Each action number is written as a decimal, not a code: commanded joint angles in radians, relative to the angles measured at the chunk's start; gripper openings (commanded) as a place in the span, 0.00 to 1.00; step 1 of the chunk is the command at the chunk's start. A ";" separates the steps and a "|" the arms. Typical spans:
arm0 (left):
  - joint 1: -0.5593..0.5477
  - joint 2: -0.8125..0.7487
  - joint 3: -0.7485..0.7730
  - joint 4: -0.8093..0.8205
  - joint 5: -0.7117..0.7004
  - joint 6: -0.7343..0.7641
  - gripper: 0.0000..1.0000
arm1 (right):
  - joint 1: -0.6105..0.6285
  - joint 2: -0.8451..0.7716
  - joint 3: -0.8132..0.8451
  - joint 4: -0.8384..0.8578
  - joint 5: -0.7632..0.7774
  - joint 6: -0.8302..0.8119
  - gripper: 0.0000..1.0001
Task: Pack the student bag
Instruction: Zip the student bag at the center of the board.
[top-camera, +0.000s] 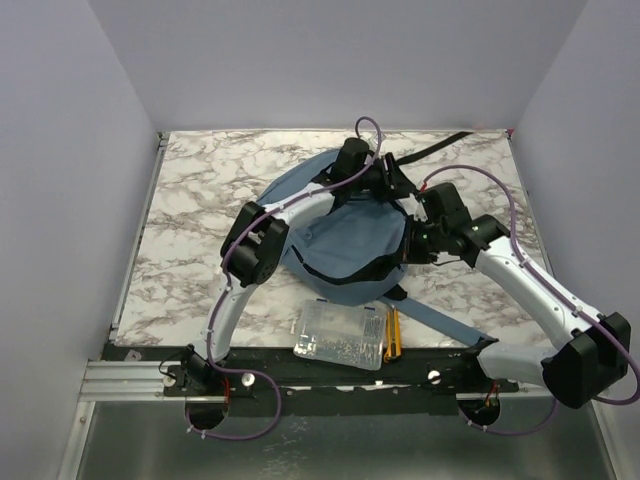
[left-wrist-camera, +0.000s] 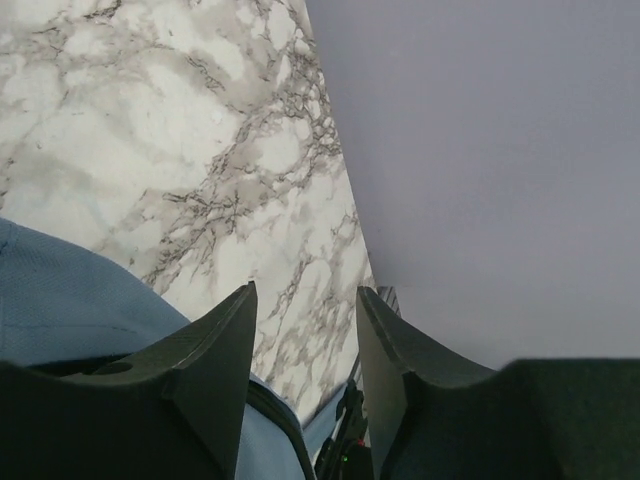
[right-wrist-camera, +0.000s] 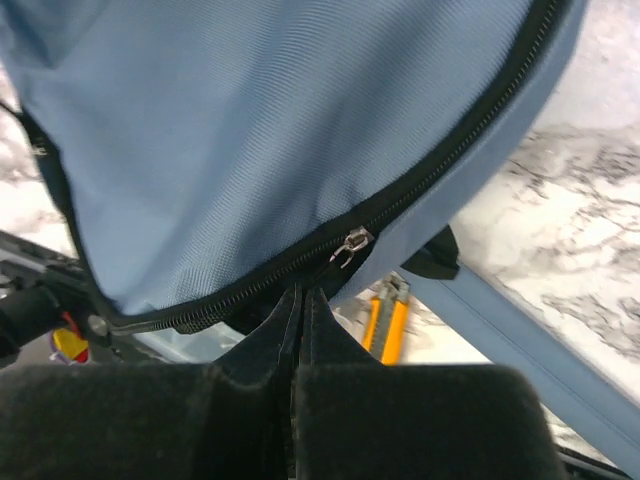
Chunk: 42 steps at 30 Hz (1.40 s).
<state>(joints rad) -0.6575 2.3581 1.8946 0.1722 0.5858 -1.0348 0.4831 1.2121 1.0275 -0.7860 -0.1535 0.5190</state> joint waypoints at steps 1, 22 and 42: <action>0.028 -0.155 -0.022 -0.087 0.081 0.104 0.50 | 0.005 0.002 0.046 0.090 -0.143 0.055 0.00; 0.017 -0.971 -0.708 -0.358 0.112 0.351 0.56 | -0.130 -0.050 -0.023 0.161 -0.156 0.008 0.53; -0.014 -1.174 -1.195 -0.144 -0.141 0.161 0.60 | -0.455 0.072 -0.248 0.479 -0.454 0.051 0.95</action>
<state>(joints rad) -0.6998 1.1629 0.7475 -0.0998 0.5423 -0.8001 0.0372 1.2633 0.8288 -0.4007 -0.4911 0.5758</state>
